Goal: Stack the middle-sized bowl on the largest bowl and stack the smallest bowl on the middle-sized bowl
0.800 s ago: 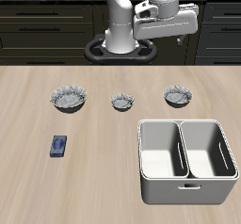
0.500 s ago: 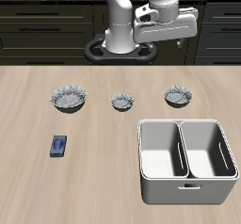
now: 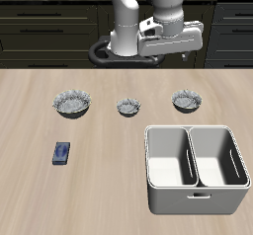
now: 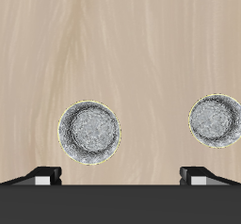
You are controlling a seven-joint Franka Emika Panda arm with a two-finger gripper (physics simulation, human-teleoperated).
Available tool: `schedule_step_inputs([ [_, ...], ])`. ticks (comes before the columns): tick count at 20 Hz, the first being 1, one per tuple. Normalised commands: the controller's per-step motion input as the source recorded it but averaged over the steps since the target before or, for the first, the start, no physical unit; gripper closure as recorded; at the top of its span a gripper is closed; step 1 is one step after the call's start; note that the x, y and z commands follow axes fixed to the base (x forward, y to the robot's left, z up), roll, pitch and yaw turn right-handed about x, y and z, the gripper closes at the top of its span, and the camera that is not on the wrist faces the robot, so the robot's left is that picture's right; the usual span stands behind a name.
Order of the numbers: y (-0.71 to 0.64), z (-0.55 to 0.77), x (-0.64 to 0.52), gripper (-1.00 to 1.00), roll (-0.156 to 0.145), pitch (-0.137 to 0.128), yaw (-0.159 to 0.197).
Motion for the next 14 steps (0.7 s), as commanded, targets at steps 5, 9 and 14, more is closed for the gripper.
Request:
schedule_step_inputs([
  [5, -0.09, -0.23, 0.03, -1.0, -0.04, -0.014, 0.01],
  [9, -0.05, -0.31, 0.02, -1.0, -0.006, 0.051, -0.018],
  [14, -0.02, -0.25, -0.01, -1.0, -0.006, 0.025, -0.011],
])
